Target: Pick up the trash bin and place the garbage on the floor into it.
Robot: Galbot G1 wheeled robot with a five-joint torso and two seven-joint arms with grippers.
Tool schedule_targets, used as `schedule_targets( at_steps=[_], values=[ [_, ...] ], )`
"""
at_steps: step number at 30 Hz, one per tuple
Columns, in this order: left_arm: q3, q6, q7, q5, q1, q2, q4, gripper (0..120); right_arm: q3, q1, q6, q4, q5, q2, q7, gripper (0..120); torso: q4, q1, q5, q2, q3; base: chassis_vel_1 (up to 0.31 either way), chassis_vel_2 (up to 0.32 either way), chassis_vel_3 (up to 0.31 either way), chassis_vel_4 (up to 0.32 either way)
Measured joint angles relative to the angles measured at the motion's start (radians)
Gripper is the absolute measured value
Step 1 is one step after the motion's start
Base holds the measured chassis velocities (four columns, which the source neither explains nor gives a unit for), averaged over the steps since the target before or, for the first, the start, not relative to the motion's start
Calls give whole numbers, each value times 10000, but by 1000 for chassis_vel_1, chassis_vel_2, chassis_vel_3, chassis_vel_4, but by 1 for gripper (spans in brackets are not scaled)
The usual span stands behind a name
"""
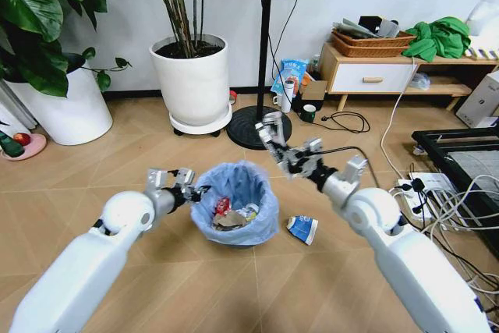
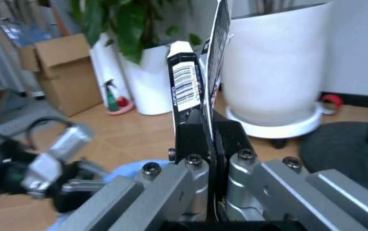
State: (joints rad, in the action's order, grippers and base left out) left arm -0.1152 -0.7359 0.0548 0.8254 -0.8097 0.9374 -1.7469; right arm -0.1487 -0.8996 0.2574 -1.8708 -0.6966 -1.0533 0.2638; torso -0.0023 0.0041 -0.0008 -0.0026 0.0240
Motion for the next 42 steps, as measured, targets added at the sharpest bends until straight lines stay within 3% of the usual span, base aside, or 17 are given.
schedule_targets(
  at_steps=[11,23,30,32,34,37,42],
  values=[
    [182,0,9,5,244,107,235,0,1335,352,-76,233,363,-425,-281,4,2,-1,0,0,-1,0,0,0,0],
    [216,1,19,-32,283,222,221,0,1430,254,-92,163,646,-302,-607,47,0,-1,-1,0,-1,0,0,0,0],
    [166,5,26,-45,255,128,207,0,668,450,22,35,393,-447,-1130,75,2,-1,-1,0,-1,0,0,0,0],
    [135,5,32,-49,237,120,214,0,479,517,96,-44,240,-383,-1330,79,2,-1,-1,0,-1,0,0,0,0],
    [17,5,48,-59,163,116,215,0,16,586,296,-145,-65,-183,-2043,91,2,-1,-3,1,-1,0,0,0,0],
    [-132,5,65,-75,62,104,199,0,-310,537,500,-93,-124,2,-2724,98,1,-1,-1,1,-1,0,0,0,0],
    [-488,6,167,-191,-230,17,77,0,-1090,-49,1064,499,150,189,-3608,100,1,-1,0,2,0,0,0,0,0]
  ],
)
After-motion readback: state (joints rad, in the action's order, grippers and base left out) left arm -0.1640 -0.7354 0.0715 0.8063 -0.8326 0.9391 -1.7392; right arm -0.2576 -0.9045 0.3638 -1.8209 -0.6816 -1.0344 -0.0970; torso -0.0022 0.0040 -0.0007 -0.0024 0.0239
